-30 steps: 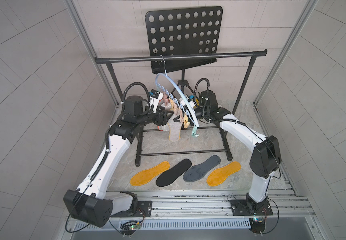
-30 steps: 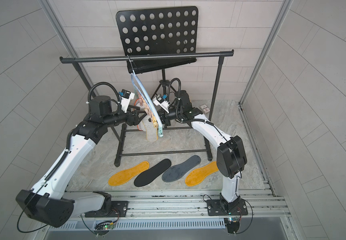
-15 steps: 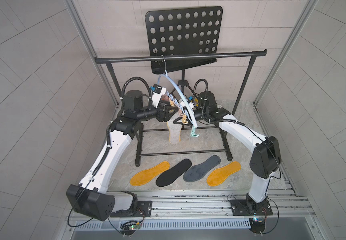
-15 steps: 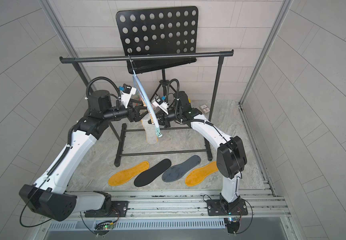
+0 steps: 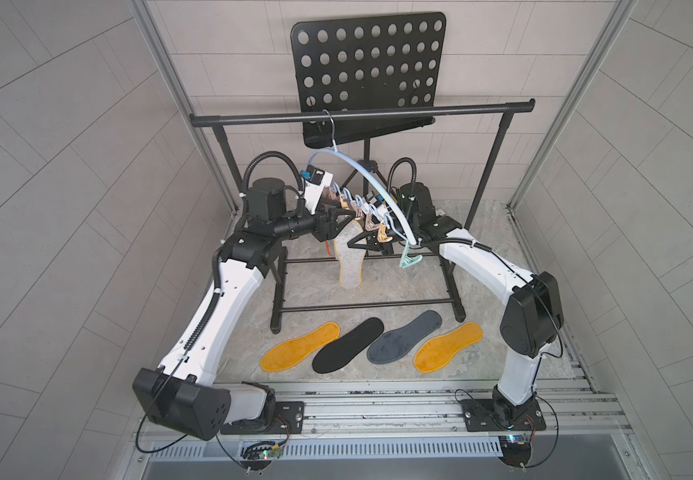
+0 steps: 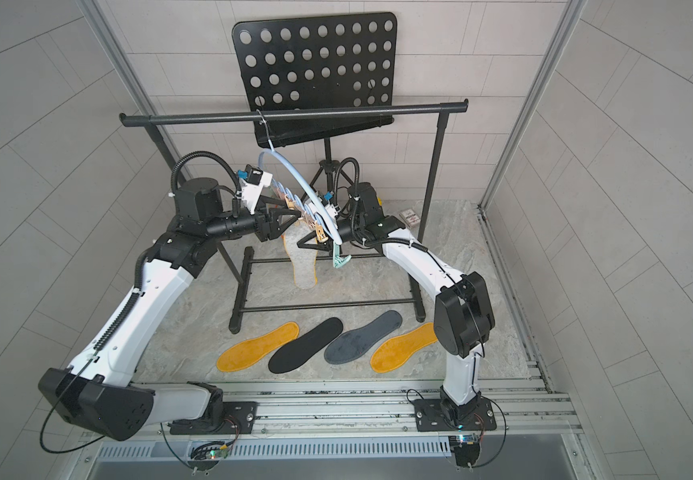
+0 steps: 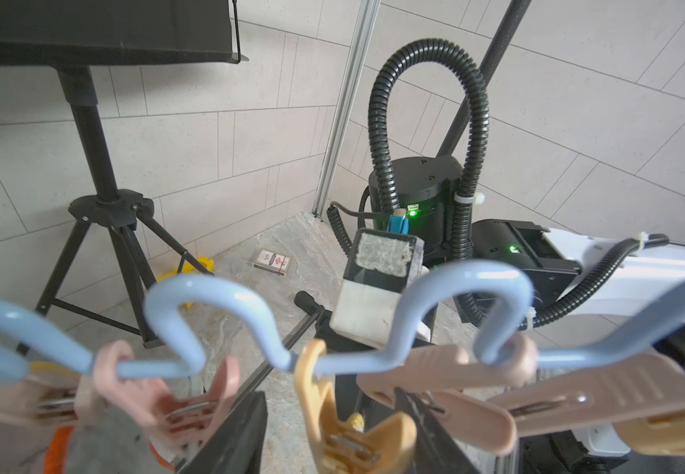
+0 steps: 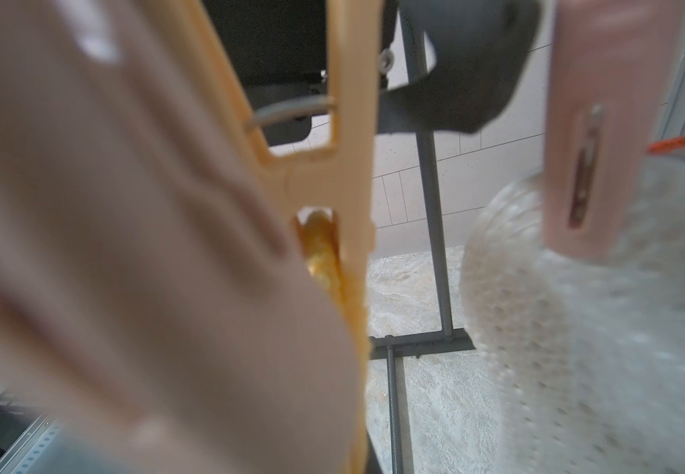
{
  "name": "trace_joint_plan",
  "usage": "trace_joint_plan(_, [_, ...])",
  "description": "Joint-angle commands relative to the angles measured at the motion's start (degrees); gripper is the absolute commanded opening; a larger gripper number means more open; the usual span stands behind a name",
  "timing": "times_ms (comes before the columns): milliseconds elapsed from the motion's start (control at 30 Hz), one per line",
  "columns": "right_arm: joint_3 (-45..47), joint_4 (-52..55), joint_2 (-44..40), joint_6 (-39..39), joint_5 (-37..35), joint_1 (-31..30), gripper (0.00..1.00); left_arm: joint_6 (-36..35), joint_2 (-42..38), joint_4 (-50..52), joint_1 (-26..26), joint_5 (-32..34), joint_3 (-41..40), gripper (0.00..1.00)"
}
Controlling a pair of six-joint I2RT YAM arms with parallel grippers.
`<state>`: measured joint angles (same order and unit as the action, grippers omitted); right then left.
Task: Take the shoe insoles off the hanger
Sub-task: Open the clamp at the hanger, then place the insole at the center of the board.
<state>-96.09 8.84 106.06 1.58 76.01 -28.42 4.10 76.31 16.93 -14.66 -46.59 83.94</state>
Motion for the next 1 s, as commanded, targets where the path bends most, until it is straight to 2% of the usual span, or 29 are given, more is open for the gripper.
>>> trace_joint_plan(0, [0.01,2.23,-1.26,2.02,1.07,-0.32,0.03,-0.12,0.42,-3.3,-0.1,-0.04,1.69,0.4])
trace_joint_plan(233, [3.65,3.1,-3.55,3.24,-2.99,-0.36,0.03,0.01,0.06,-3.35,-0.01,2.03,1.4,0.17])
trace_joint_plan(400, [12.59,3.29,-9.56,4.38,-8.88,-0.5,0.03,-0.41,-0.16,-2.3,-0.09,5.47,1.23,0.15])
trace_joint_plan(533, [22.52,5.4,-18.4,4.05,-15.29,-1.31,0.03,-1.19,-0.46,-0.99,-0.1,9.34,0.96,0.15])
trace_joint_plan(633, [29.54,7.3,-25.44,-2.46,-21.21,-2.37,0.02,-1.46,-0.38,-0.16,0.0,12.04,1.01,0.16])
trace_joint_plan(700, [34.37,9.31,-31.4,-6.83,-27.71,-3.24,0.0,-1.69,-0.46,-0.1,-0.03,12.84,0.7,0.16])
trace_joint_plan(867, [48.94,8.8,-50.62,-20.15,-41.9,-3.39,0.0,-1.48,-0.38,0.0,-0.08,14.81,-0.27,0.16])
trace_joint_plan(967, [50.8,17.9,-60.32,-22.66,-53.68,-2.07,0.01,-1.72,-0.29,0.4,-0.04,15.38,-0.44,0.16])
